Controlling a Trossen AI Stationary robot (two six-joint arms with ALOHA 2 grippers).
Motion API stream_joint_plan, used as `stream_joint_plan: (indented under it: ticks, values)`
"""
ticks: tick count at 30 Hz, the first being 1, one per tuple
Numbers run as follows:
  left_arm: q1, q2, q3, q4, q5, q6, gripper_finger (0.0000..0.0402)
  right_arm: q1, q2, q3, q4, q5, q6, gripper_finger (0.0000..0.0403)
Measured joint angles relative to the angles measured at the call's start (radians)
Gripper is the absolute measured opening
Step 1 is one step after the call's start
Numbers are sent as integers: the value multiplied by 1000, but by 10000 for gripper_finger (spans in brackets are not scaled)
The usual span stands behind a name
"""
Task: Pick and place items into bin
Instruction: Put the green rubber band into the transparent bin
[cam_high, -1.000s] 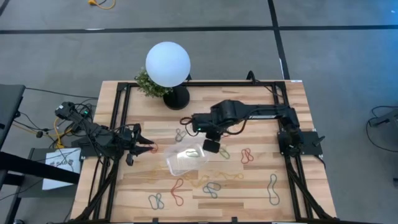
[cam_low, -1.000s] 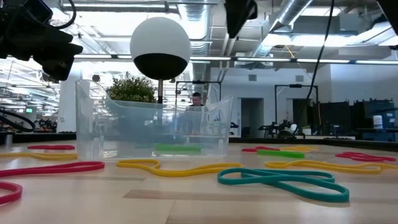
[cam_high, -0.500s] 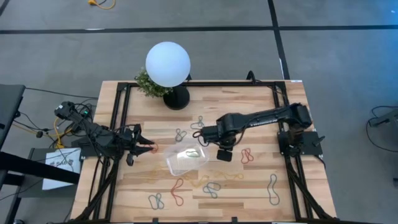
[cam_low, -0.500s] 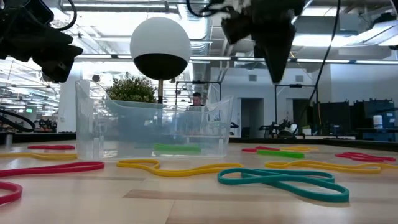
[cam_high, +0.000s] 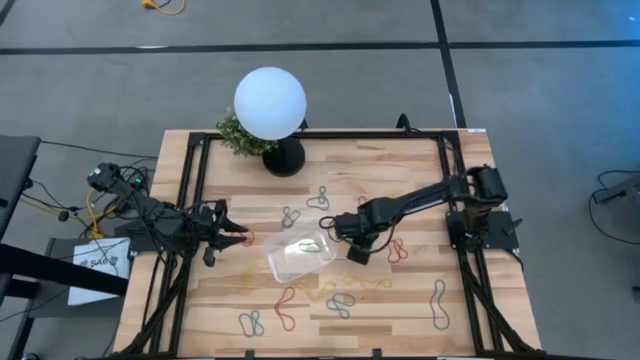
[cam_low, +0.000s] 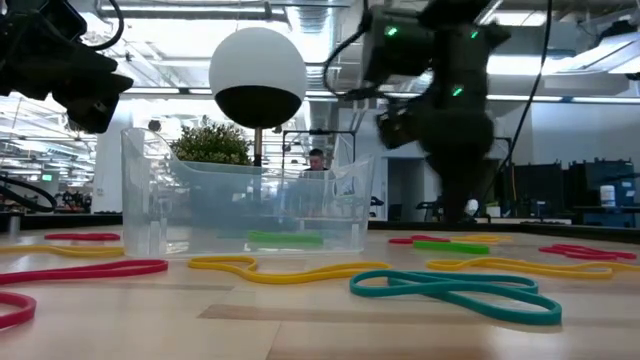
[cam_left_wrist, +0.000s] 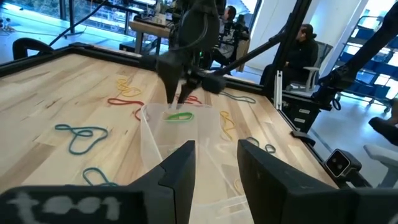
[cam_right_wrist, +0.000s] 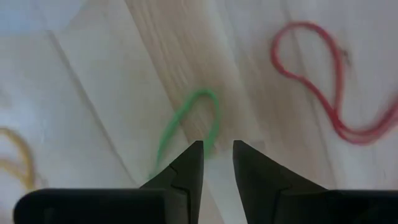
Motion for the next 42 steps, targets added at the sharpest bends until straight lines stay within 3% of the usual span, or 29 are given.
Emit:
stream_joint_plan:
  ticks: [14,18,22,31,35,39,42]
  values:
    - [0,21,7,13,-7,55,110,6,19,-15,23,0,59,82]
    - [0,20,124,9,-2,125,110,14,41,-12,50,-2,61,81]
    - [0,70,296,-232,13,103,110,14,56,-10,57,-1,60,81]
    - [0,349,622,-540,-24,106,110,14,59,-12,63,18,60,80]
    - [0,451,711,-664,-34,56,110,14,60,-12,68,20,83,57]
    - [0,516,762,-757,-34,-28,110,14,60,-12,76,21,118,9]
    - [0,530,774,-807,-27,-69,110,17,61,-11,76,24,122,7]
